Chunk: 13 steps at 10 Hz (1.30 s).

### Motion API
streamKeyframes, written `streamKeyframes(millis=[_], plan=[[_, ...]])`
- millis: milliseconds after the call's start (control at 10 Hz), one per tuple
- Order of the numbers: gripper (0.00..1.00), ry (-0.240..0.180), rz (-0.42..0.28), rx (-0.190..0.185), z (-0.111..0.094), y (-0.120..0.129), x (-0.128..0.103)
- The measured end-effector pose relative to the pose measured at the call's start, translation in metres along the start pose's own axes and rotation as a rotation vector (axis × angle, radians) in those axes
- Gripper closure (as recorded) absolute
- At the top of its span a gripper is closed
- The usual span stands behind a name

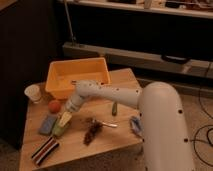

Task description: Stack cups on top of each other

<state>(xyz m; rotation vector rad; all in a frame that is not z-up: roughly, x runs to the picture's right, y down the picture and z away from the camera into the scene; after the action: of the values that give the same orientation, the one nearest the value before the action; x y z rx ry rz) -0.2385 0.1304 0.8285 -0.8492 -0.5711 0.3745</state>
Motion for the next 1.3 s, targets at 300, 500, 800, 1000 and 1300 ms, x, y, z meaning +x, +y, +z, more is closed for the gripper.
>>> streamKeyframes(millis=[300, 500, 800, 1000, 1300], plan=[[1.0, 0.038, -0.035, 0.093, -0.051, -0.006, -0.029], [1.0, 0.057, -0.055, 0.115, -0.063, -0.007, -0.038], [0.95, 0.064, -0.106, 0.087, -0.049, -0.006, -0.038], [0.73, 0.0, -0.157, 0.045, -0.046, -0.008, -0.028], [0.44, -0.104, -0.175, 0.019, -0.061, -0.006, 0.003]])
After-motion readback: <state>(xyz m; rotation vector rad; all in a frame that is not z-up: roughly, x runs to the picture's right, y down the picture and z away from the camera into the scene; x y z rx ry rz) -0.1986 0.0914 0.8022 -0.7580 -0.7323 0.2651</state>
